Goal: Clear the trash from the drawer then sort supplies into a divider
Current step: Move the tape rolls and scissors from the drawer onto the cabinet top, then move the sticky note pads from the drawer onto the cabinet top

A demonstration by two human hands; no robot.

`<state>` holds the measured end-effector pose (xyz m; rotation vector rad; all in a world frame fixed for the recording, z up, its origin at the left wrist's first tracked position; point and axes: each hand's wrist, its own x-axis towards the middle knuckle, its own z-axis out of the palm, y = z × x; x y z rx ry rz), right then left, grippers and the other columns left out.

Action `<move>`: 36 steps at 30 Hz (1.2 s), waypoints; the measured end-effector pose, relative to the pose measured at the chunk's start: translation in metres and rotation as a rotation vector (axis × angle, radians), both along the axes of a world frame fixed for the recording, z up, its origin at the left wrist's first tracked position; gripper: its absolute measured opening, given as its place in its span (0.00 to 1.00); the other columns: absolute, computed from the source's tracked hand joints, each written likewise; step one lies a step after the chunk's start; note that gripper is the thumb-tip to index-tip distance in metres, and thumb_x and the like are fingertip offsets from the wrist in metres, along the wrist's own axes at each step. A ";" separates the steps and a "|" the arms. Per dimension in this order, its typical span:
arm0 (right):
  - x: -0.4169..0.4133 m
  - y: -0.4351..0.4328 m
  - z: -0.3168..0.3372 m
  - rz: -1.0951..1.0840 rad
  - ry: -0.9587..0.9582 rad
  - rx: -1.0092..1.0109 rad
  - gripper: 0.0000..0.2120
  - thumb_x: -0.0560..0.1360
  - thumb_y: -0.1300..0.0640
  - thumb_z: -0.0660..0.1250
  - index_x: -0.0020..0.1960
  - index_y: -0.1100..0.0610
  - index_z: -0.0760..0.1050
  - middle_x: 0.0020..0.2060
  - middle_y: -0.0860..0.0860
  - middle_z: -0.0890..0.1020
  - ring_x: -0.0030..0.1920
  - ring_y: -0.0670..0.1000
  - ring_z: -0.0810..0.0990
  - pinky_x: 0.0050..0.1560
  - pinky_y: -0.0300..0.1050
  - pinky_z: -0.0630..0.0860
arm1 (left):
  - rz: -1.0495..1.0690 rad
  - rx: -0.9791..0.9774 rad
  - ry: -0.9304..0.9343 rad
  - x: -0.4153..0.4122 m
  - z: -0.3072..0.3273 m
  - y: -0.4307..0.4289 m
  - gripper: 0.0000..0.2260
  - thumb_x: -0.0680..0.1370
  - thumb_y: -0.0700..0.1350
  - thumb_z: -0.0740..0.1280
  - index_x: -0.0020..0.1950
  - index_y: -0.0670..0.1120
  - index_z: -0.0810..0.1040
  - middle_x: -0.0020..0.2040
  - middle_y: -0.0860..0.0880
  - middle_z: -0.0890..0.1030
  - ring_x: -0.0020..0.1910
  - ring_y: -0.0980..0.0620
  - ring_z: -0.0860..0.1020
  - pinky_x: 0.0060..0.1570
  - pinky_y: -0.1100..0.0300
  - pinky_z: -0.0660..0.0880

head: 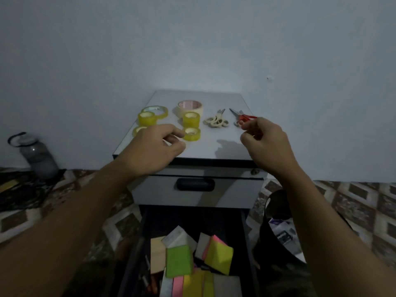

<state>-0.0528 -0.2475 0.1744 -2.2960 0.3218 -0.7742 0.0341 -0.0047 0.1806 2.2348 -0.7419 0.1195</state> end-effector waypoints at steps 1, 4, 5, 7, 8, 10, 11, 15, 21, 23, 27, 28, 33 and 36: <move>-0.007 0.007 -0.007 0.018 0.004 0.020 0.10 0.76 0.56 0.65 0.56 0.52 0.78 0.43 0.46 0.81 0.42 0.46 0.79 0.39 0.41 0.73 | 0.007 -0.002 0.018 -0.004 -0.007 0.006 0.09 0.77 0.47 0.69 0.57 0.51 0.81 0.46 0.56 0.82 0.40 0.60 0.79 0.36 0.78 0.69; -0.025 0.026 -0.028 0.054 0.035 0.080 0.08 0.76 0.57 0.66 0.55 0.52 0.78 0.41 0.47 0.82 0.42 0.47 0.80 0.42 0.42 0.76 | 0.010 -0.011 0.070 -0.014 -0.033 0.022 0.10 0.78 0.46 0.69 0.58 0.48 0.82 0.42 0.55 0.82 0.34 0.64 0.77 0.35 0.77 0.68; -0.029 0.031 -0.036 0.066 0.050 0.095 0.08 0.77 0.57 0.66 0.55 0.52 0.78 0.41 0.47 0.82 0.42 0.46 0.80 0.41 0.41 0.75 | 0.013 -0.010 0.086 -0.019 -0.042 0.027 0.09 0.78 0.46 0.69 0.58 0.48 0.82 0.42 0.55 0.81 0.34 0.65 0.76 0.34 0.77 0.68; -0.035 0.042 -0.055 0.103 0.088 0.101 0.07 0.76 0.58 0.67 0.54 0.52 0.78 0.41 0.46 0.81 0.42 0.45 0.79 0.41 0.40 0.74 | 0.012 -0.012 0.134 -0.029 -0.062 0.035 0.08 0.79 0.45 0.69 0.58 0.49 0.80 0.42 0.56 0.80 0.33 0.65 0.76 0.34 0.76 0.70; -0.038 0.047 -0.065 0.130 0.118 0.098 0.08 0.76 0.58 0.67 0.55 0.52 0.78 0.42 0.46 0.81 0.42 0.45 0.79 0.40 0.39 0.74 | 0.010 -0.013 0.165 -0.034 -0.073 0.038 0.09 0.79 0.45 0.68 0.59 0.49 0.80 0.42 0.55 0.79 0.34 0.63 0.77 0.35 0.74 0.71; -0.042 0.054 -0.088 0.179 0.210 0.092 0.08 0.77 0.58 0.67 0.56 0.52 0.76 0.42 0.45 0.80 0.41 0.43 0.79 0.40 0.35 0.74 | 0.014 0.002 0.232 -0.043 -0.095 0.042 0.10 0.79 0.45 0.68 0.60 0.48 0.79 0.44 0.54 0.79 0.39 0.59 0.78 0.40 0.70 0.73; -0.043 0.057 -0.100 0.197 0.262 0.097 0.09 0.77 0.59 0.67 0.56 0.52 0.76 0.41 0.45 0.80 0.41 0.43 0.79 0.39 0.34 0.74 | 0.013 0.014 0.273 -0.046 -0.107 0.043 0.10 0.79 0.45 0.68 0.60 0.48 0.79 0.43 0.54 0.79 0.41 0.56 0.79 0.42 0.68 0.74; -0.046 0.055 -0.148 0.215 0.434 0.130 0.12 0.75 0.59 0.68 0.59 0.53 0.75 0.44 0.48 0.81 0.44 0.51 0.80 0.45 0.45 0.75 | -0.003 0.130 0.397 -0.050 -0.165 0.047 0.14 0.78 0.47 0.69 0.65 0.51 0.77 0.51 0.51 0.81 0.49 0.53 0.80 0.48 0.66 0.74; -0.049 0.040 -0.214 0.164 0.706 0.142 0.23 0.74 0.59 0.70 0.68 0.55 0.72 0.57 0.53 0.80 0.58 0.55 0.79 0.54 0.46 0.75 | -0.037 0.268 0.574 -0.050 -0.235 0.050 0.20 0.77 0.47 0.70 0.69 0.54 0.74 0.58 0.55 0.77 0.49 0.59 0.76 0.40 0.78 0.67; -0.050 0.039 -0.228 0.179 0.792 0.143 0.26 0.75 0.60 0.69 0.72 0.56 0.69 0.63 0.54 0.78 0.62 0.55 0.77 0.52 0.43 0.72 | -0.024 0.283 0.646 -0.051 -0.254 0.052 0.26 0.76 0.48 0.71 0.73 0.54 0.71 0.60 0.52 0.78 0.51 0.57 0.78 0.46 0.70 0.74; -0.048 0.040 -0.257 0.180 0.921 0.120 0.33 0.71 0.60 0.70 0.74 0.52 0.64 0.65 0.59 0.74 0.63 0.60 0.74 0.59 0.50 0.75 | 0.028 0.323 0.711 -0.049 -0.289 0.052 0.31 0.74 0.48 0.68 0.77 0.55 0.64 0.69 0.47 0.74 0.61 0.48 0.76 0.64 0.51 0.74; -0.046 0.039 -0.264 0.181 0.952 0.098 0.35 0.71 0.59 0.70 0.75 0.51 0.62 0.66 0.60 0.72 0.64 0.62 0.73 0.62 0.51 0.73 | 0.052 0.333 0.710 -0.047 -0.295 0.052 0.31 0.74 0.49 0.67 0.77 0.56 0.63 0.71 0.47 0.72 0.63 0.47 0.75 0.65 0.51 0.72; -0.039 0.040 -0.284 0.227 1.041 0.007 0.43 0.73 0.51 0.71 0.80 0.47 0.50 0.73 0.60 0.64 0.73 0.62 0.62 0.73 0.49 0.59 | 0.113 0.347 0.716 -0.039 -0.306 0.039 0.31 0.76 0.51 0.62 0.78 0.61 0.58 0.73 0.46 0.68 0.66 0.45 0.72 0.65 0.51 0.71; -0.040 0.041 -0.295 0.231 1.035 -0.074 0.46 0.71 0.42 0.72 0.80 0.45 0.49 0.74 0.58 0.61 0.73 0.62 0.60 0.74 0.49 0.54 | 0.092 0.447 0.669 -0.038 -0.308 0.031 0.31 0.75 0.52 0.63 0.78 0.61 0.57 0.76 0.46 0.63 0.71 0.42 0.65 0.70 0.50 0.64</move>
